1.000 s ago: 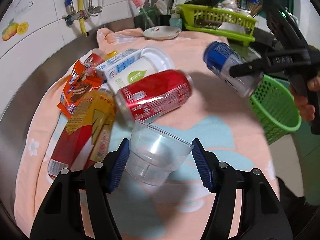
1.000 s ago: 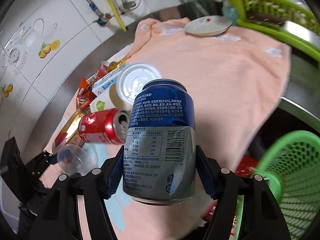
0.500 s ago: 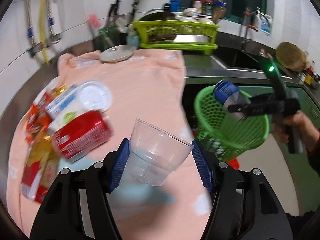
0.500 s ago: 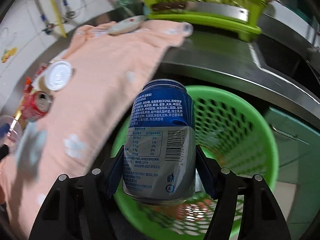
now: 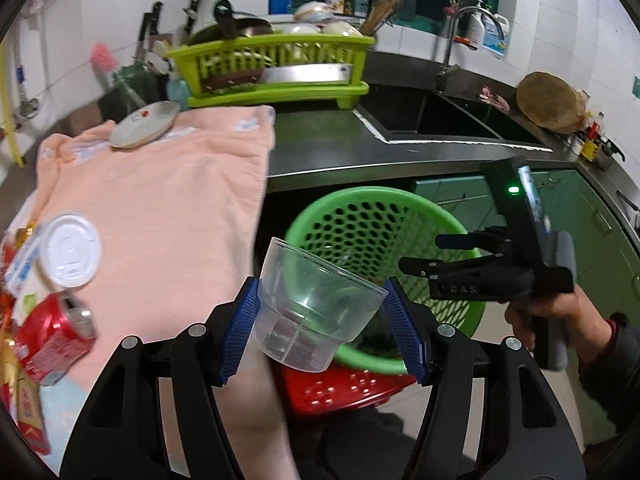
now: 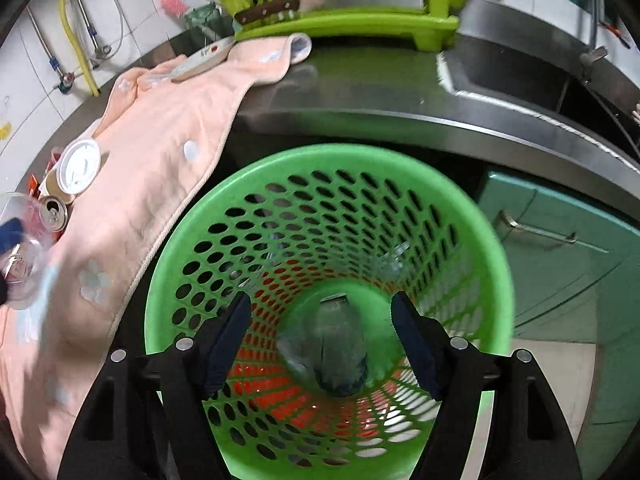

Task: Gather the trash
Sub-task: 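Drop the blue can and clear cup into the green basket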

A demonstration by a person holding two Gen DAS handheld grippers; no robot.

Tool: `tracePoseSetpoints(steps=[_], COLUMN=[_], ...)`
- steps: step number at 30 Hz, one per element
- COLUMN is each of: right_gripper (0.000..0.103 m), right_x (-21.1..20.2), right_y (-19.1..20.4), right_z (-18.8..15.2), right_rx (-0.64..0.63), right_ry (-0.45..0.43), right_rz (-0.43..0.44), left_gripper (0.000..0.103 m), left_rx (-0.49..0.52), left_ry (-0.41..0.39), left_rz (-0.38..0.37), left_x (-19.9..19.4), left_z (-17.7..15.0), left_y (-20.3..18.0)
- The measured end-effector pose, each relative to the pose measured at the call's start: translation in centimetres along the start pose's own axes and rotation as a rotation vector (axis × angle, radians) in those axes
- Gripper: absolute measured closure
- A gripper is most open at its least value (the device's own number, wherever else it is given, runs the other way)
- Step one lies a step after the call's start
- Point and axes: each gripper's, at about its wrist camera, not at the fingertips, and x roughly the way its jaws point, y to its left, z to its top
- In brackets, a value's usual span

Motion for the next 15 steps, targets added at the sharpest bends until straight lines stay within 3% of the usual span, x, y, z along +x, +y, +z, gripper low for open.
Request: tracePoseSetpoints(steps=[7,15], right_gripper=[0.028,0.025], right_x=[-3.7,-6.5], right_y=[-1.9,-2.8], right_z=[-0.2,-0.4], right_rx=[0.003,0.025], right_ry=[-0.080,-0.140], right_rz=[-0.018,-0.005], left_gripper=[0.040,0.038], left_rx=[0.000,-0.007], left_ry=[0.065,0.107], left_rz=[-0.046,-0.070], left_x=[4.4,6.7], left_z=[0.8,0.8], left_y=[-3.0,-4.9])
